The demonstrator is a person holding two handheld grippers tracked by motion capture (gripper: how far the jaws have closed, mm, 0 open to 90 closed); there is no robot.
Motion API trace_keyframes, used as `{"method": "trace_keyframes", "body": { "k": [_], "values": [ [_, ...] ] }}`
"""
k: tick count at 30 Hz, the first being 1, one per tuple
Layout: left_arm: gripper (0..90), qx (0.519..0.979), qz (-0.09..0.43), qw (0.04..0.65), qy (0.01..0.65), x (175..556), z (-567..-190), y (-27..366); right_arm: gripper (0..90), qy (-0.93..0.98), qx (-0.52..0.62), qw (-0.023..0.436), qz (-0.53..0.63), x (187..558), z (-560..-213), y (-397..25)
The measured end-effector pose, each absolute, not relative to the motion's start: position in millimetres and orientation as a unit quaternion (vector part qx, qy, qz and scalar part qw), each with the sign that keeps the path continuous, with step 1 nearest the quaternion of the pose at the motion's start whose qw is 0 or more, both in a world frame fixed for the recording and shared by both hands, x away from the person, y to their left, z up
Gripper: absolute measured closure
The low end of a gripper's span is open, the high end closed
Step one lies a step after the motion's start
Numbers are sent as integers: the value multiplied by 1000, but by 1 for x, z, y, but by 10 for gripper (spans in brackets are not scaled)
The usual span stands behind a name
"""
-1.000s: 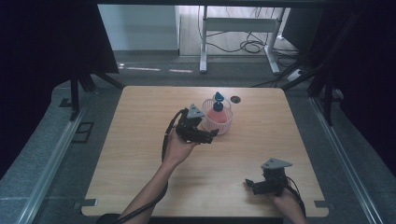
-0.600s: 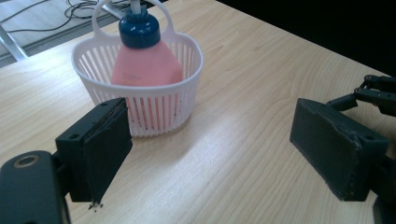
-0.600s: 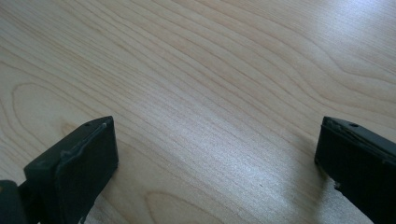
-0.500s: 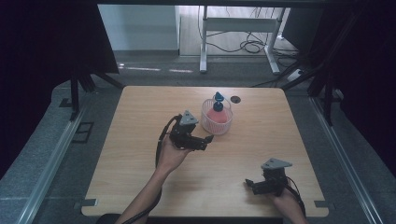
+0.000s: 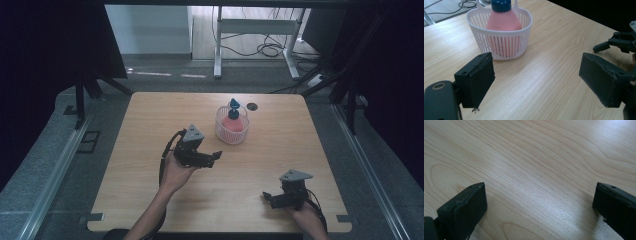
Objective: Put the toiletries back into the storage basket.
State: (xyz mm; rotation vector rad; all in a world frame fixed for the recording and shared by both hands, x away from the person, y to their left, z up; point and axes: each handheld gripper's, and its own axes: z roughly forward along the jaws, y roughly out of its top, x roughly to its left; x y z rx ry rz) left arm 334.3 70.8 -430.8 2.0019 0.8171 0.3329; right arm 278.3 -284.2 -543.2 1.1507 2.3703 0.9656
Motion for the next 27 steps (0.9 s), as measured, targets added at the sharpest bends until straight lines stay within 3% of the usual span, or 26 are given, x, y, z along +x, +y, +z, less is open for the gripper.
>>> {"method": "trace_keyframes", "body": {
  "k": [27],
  "values": [
    [130, 803, 138, 468, 342, 299, -446, 103, 0, 831, 407, 167, 340, 278, -543, -284]
  ]
}}
